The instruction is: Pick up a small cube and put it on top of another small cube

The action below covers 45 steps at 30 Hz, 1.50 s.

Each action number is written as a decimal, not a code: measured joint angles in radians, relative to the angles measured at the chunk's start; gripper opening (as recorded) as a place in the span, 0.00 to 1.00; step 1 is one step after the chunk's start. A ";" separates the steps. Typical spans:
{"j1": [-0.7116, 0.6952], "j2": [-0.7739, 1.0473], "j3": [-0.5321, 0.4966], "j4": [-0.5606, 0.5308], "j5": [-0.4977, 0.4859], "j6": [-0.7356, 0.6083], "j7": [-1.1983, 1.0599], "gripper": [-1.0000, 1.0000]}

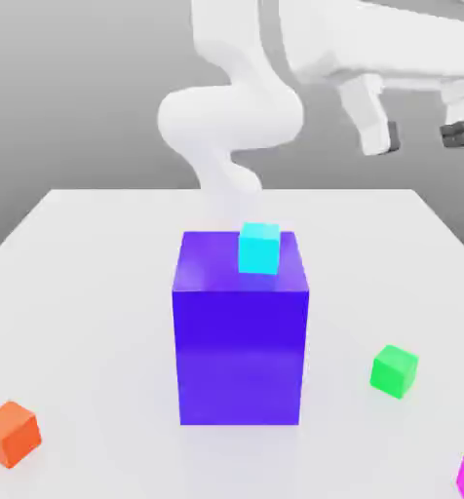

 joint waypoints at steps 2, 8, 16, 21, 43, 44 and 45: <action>0.027 0.072 0.013 0.010 0.005 0.016 -0.064 0.50; 0.090 0.287 0.048 0.040 -0.016 0.065 -0.232 0.50; 0.156 0.570 0.094 0.080 -0.138 0.132 -0.392 0.50; 0.180 0.747 0.084 0.117 -0.176 0.243 -0.404 0.00; 0.176 0.270 0.151 -0.291 -0.249 0.183 -0.716 0.00; 0.182 0.239 0.157 -0.328 -0.237 0.189 -0.759 0.00; 0.189 0.209 0.162 -0.365 -0.222 0.195 -0.804 0.00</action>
